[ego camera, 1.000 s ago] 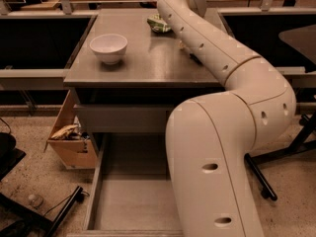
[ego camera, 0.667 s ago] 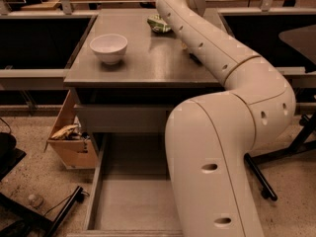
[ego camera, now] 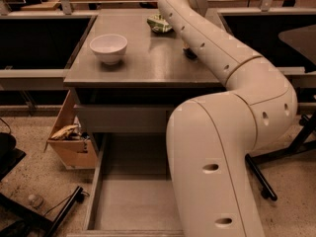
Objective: Place rxbar blueberry into middle drawer
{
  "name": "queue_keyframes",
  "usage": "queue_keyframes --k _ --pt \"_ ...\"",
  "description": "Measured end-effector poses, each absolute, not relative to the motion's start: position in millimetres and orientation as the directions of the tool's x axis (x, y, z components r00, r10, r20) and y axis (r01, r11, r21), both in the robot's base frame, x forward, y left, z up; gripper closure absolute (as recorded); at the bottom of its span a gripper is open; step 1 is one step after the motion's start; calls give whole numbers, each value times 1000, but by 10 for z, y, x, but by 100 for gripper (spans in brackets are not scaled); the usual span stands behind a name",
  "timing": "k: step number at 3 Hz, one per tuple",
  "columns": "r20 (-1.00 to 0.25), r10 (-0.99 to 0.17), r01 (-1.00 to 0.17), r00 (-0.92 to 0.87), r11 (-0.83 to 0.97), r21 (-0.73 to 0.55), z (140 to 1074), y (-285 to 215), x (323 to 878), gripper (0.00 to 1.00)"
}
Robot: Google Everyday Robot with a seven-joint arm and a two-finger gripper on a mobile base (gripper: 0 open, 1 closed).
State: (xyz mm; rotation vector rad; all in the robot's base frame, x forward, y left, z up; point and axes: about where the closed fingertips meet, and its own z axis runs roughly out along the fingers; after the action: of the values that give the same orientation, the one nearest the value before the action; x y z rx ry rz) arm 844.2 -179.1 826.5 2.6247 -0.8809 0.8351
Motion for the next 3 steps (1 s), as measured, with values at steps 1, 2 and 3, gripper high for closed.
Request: queue_keyframes --k 1,2,3 --pt "591 -473 -616 653 -786 51 8335 -1791 8443 100" --pt "592 -473 -616 653 -786 51 8352 -1791 8447 100" --pt "692 -432 -632 579 -774 46 8794 -1612 8362 100"
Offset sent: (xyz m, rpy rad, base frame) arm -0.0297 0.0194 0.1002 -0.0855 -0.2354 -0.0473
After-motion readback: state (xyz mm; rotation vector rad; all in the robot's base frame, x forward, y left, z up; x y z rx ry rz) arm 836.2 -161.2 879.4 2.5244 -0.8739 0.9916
